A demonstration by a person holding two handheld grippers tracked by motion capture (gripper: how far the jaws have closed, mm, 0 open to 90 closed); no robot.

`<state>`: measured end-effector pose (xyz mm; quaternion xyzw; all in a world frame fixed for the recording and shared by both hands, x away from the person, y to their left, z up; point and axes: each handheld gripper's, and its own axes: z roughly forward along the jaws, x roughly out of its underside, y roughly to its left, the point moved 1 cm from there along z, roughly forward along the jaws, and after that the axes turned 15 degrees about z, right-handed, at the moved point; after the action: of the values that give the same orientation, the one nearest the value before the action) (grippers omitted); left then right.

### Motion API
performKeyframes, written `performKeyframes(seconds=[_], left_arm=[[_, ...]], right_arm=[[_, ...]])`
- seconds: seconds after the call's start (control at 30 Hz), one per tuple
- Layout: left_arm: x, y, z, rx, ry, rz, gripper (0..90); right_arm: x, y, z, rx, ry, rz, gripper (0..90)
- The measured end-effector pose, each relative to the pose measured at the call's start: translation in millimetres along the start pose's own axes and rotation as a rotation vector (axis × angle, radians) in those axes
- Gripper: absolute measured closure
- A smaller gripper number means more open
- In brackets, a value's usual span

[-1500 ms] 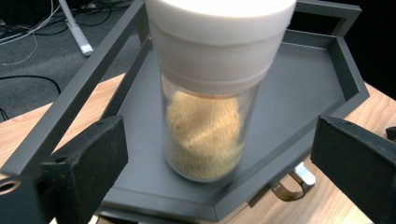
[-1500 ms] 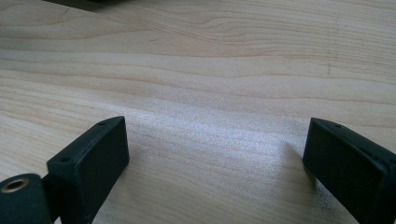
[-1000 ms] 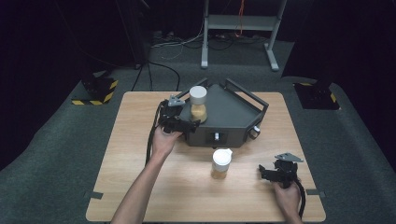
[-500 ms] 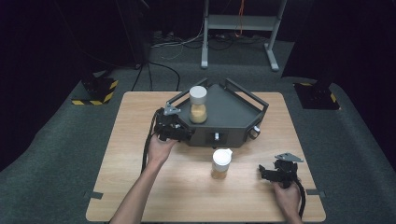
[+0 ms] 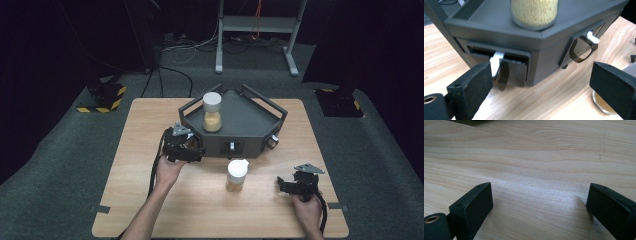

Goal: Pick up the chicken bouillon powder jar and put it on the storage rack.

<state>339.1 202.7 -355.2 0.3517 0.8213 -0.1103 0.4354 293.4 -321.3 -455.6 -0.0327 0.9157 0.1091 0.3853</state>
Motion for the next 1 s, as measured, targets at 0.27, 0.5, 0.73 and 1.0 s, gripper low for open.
performKeyframes(seconds=[0.27, 0.5, 0.73, 1.0], left_arm=[[17.8, -1.9, 4.3, -0.001, 0.015, -0.026, 4.8], [31.9, -7.4, 10.0, -0.003, 0.033, -0.039, 4.8], [47.3, -14.8, 17.7, -0.009, 0.048, -0.056, 4.8], [57.6, -22.9, 26.9, -0.023, 0.081, -0.04, 4.7]], right_arm=[[0.0, 0.1, 0.0, 0.001, 0.0, -0.001, 6.2], [0.0, 0.1, 0.0, 0.001, 0.0, -0.001, 6.2], [0.0, 0.1, 0.0, 0.001, 0.0, -0.001, 6.2], [0.0, 0.2, 0.0, 0.002, 0.0, -0.001, 6.2]])
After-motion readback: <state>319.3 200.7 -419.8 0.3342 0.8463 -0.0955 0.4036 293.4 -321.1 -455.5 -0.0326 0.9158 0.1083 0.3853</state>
